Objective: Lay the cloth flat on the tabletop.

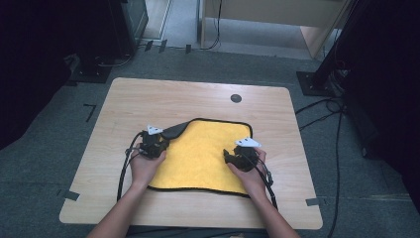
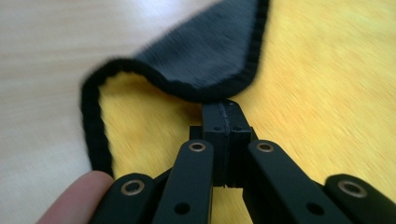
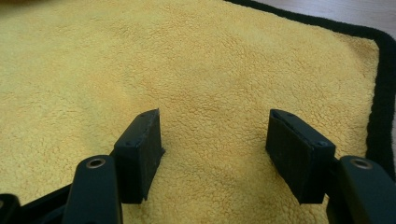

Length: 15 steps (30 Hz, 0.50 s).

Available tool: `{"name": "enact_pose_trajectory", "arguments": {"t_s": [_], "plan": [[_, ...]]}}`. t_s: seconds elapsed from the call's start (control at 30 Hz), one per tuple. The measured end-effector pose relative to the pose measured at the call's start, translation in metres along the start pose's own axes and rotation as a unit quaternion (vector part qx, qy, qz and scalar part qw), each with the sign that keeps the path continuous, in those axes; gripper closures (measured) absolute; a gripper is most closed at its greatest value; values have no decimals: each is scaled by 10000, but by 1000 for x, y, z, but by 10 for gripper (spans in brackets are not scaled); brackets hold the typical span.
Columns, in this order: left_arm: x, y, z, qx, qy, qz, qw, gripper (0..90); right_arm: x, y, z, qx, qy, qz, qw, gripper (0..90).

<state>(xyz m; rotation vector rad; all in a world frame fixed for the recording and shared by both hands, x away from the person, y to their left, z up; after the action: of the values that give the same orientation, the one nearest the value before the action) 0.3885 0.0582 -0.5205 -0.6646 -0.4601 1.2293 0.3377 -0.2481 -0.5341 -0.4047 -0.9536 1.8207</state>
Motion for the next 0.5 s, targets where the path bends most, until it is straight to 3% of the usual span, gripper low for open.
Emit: {"name": "enact_pose_trajectory", "arguments": {"t_s": [0.13, 0.23, 0.3, 0.4, 0.5], "plan": [[9, -21, -20, -145, -143, 118, 9997, 848, 0, 0, 0, 2, 9, 5, 10000, 360], [19, -31, -32, -232, -270, 331, 9988, 821, 0, 0, 0, 1, 2, 0, 10000, 361], [28, -37, -40, -301, -385, 580, 9971, 805, 0, 0, 0, 1, -16, -9, 10000, 362], [36, -40, -43, -285, -485, 732, 9957, 781, -1, 0, 0, -14, -32, -41, 10000, 363], [35, -39, -39, -318, -607, 426, 9967, 755, -1, 0, 1, -18, -45, -49, 10000, 363]]}}
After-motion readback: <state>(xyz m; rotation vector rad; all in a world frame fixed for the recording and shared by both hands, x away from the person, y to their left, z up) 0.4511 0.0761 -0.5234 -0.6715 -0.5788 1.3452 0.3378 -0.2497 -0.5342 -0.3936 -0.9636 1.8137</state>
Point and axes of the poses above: each handheld gripper's, and its own axes: z roughly backward along the jaws, y roughly out of its underside, x roughly to its left, the point moved 2 cm from there along -z, roughly forward along the jaws, and after that the axes turned 9 degrees about -y, right-handed, at the moved point
